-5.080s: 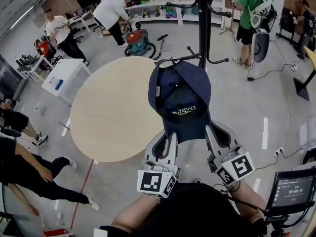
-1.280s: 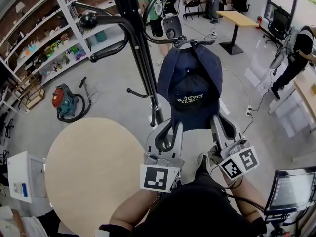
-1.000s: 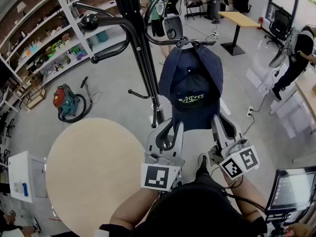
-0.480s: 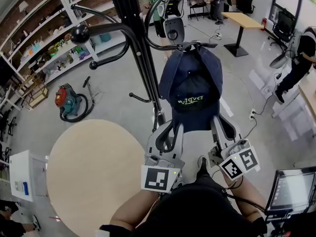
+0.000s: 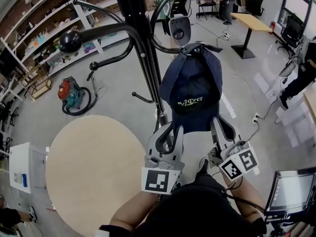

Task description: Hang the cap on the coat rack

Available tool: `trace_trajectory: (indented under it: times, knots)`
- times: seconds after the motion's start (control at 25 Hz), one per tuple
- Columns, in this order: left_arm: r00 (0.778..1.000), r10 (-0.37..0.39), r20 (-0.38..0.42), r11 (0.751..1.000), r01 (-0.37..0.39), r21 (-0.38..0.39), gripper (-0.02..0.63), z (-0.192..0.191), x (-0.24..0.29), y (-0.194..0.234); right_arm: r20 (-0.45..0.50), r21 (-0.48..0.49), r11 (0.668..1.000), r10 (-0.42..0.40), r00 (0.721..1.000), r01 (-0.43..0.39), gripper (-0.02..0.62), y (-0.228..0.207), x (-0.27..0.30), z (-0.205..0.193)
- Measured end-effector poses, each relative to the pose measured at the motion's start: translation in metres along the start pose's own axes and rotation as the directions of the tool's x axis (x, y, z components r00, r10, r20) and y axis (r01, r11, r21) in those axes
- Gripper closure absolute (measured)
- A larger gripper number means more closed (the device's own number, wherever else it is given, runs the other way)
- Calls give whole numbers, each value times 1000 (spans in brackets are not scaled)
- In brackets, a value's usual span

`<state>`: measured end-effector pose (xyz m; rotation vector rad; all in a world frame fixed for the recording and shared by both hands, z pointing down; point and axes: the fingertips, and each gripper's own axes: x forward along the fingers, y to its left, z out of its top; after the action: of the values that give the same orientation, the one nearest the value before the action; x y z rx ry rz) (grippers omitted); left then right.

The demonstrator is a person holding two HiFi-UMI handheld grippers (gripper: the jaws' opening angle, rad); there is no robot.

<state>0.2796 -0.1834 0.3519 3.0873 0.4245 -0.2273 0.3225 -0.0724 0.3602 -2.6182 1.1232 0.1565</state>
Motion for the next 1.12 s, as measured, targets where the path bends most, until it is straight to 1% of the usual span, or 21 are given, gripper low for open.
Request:
trace_trajectory:
  times: [0.24,0.36,0.56,0.72,0.8,0.96,1.12]
  knots:
    - [998,62,-3,998,-62,24,543,0,3,14,-12,24,998,56,998,-56,565,0,20,-6]
    - [993,120,-11,992,-119,29,543,-5,8,11,-28,38,994,108,994,-107,565,-8,24,-9]
    - [977,210,-20,977,-210,34,543,-10,11,11,-50,49,980,198,979,-195,565,-15,34,-10]
    - [963,269,-3,962,-269,46,543,-11,23,7,-59,58,967,253,966,-250,565,-28,41,-9]
    - [955,295,-13,955,-294,46,544,-12,23,6,-63,70,959,279,958,-275,565,-30,43,-10]
    - [932,361,-24,932,-360,52,543,-13,15,7,-72,96,938,342,937,-334,565,-24,47,-13]
    - [908,419,-12,906,-417,63,543,-12,13,8,-81,117,915,395,915,-385,565,-23,53,-16]
